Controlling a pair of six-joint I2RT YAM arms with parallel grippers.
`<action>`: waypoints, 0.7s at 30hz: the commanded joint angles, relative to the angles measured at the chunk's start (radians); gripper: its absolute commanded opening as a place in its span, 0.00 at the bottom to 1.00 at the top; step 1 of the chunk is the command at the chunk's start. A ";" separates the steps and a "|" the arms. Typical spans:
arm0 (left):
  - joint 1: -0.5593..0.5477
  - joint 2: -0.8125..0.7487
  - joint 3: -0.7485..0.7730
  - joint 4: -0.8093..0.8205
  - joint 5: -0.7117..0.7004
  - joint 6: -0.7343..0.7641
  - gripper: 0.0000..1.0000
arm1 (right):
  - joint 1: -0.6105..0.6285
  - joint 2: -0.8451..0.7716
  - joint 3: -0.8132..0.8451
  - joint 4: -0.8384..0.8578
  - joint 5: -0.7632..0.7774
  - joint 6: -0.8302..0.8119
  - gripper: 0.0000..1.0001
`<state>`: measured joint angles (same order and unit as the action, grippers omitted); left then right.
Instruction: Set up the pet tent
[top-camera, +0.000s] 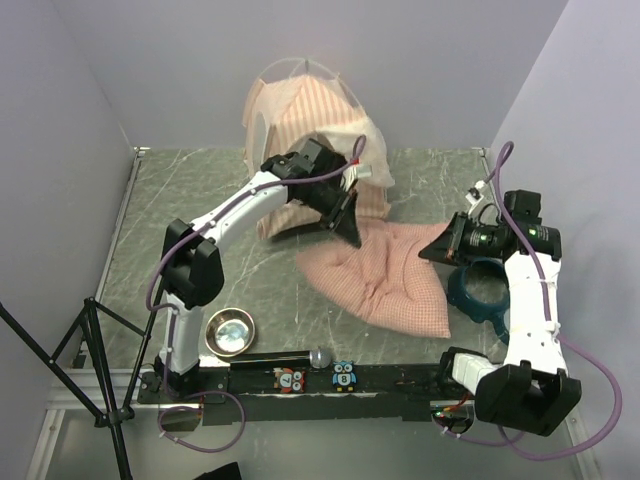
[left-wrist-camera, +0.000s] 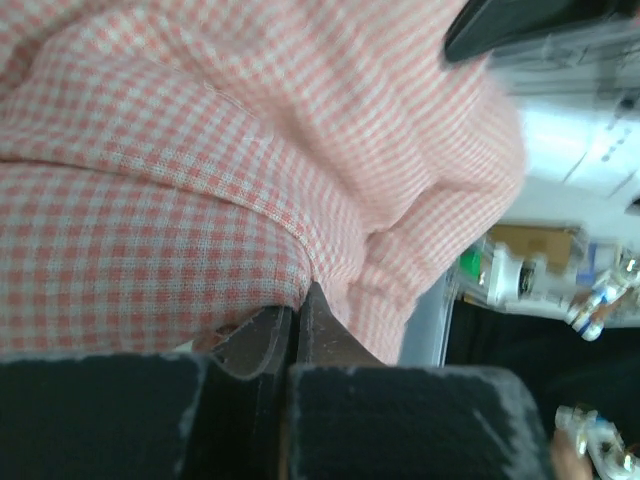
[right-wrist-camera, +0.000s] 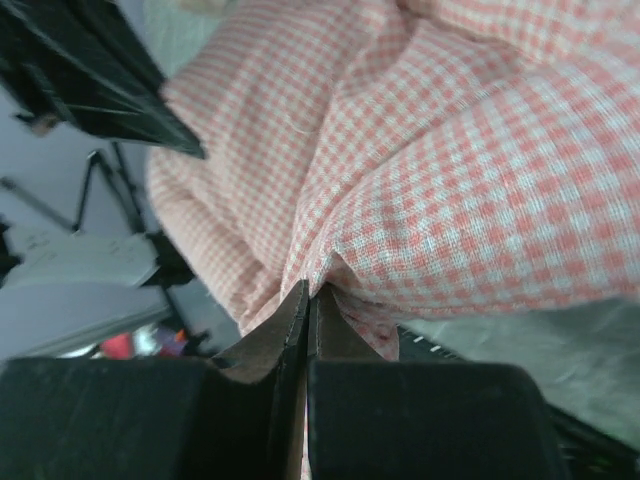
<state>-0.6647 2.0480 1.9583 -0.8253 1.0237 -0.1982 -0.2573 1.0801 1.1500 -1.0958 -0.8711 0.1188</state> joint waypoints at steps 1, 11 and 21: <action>-0.033 -0.038 0.053 -0.392 0.055 0.344 0.01 | 0.053 -0.022 -0.042 -0.099 -0.205 0.032 0.00; 0.082 -0.401 -0.299 -0.083 -0.035 0.334 0.01 | 0.427 -0.082 -0.058 0.258 -0.149 0.096 0.00; 0.257 -0.466 -0.449 0.178 -0.335 0.082 0.01 | 0.576 0.211 0.089 0.468 0.087 0.116 0.00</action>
<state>-0.4095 1.5738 1.5703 -0.7925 0.8078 -0.0048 0.2565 1.2137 1.1637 -0.7769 -0.9001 0.1944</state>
